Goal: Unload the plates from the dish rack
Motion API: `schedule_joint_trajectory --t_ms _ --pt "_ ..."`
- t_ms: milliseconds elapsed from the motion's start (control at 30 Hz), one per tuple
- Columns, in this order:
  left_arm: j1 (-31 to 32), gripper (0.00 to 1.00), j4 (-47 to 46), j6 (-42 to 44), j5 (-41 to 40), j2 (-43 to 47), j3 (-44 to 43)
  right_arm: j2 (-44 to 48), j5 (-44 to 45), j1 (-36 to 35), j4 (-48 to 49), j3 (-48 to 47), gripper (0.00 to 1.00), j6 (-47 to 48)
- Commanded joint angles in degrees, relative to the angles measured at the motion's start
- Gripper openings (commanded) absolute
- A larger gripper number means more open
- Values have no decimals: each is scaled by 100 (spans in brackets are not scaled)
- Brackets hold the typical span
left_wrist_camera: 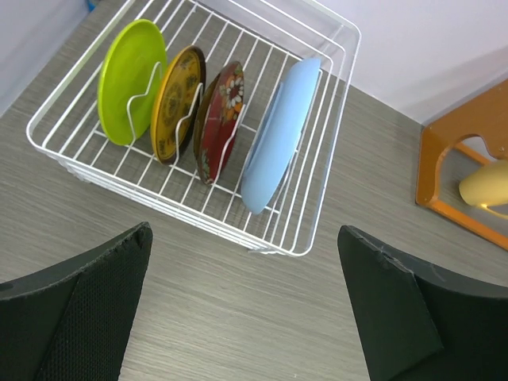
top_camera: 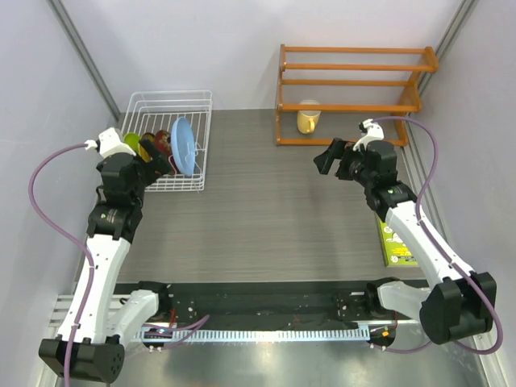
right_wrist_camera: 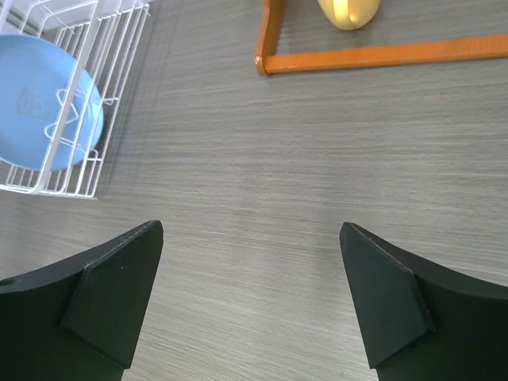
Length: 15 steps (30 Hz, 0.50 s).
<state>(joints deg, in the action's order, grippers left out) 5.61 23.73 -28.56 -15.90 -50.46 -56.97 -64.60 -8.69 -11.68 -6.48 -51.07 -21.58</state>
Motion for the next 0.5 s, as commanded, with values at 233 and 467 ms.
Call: schedule_joint_trajectory --t_ms 233,467 --pt "-33 99 -1071 438 641 -174 20 -483 262 -18 -292 -500 100 242" --pt "-25 96 -1431 1000 553 -1457 -516 -650 429 -18 -626 -703 100 418"
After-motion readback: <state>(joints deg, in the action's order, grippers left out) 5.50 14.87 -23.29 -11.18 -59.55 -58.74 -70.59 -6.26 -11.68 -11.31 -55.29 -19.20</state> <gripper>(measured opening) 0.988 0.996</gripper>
